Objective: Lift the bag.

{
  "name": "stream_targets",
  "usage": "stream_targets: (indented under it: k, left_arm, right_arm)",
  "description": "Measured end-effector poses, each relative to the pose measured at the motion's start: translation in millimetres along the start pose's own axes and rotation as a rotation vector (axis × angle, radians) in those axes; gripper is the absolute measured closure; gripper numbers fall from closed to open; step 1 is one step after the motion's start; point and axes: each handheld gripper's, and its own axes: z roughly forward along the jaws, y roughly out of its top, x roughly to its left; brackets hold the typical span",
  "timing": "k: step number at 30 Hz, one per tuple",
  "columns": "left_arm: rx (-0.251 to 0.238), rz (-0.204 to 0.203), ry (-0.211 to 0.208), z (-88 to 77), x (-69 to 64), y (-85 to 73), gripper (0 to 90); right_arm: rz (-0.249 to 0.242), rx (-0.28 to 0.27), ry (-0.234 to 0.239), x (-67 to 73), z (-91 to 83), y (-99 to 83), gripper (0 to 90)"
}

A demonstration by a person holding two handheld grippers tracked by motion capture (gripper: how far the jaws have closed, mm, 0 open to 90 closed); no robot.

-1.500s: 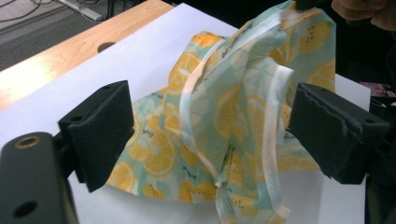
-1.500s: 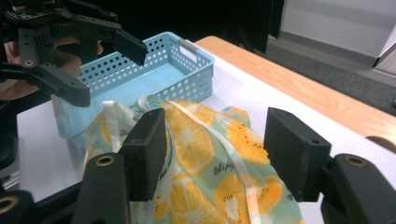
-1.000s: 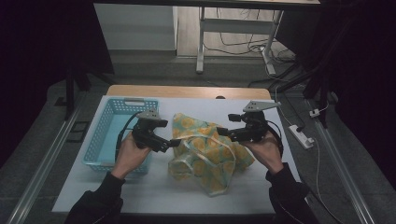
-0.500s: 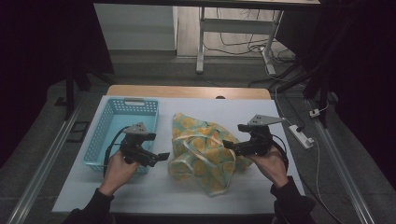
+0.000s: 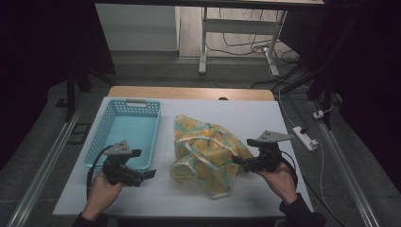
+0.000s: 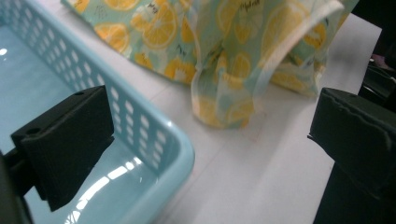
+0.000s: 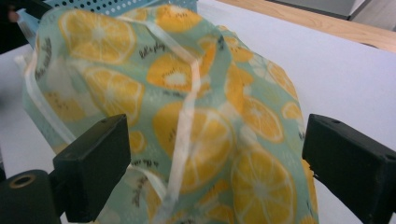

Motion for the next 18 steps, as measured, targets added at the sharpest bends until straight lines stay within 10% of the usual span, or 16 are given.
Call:
stream_targets:
  k: [18]
  left_arm:
    - [-0.014, -0.063, 0.139, -40.5, -11.8, -59.2, 0.0]
  right_arm:
    - [0.057, -0.005, -0.102, 3.9, -31.9, -50.6, 0.4]
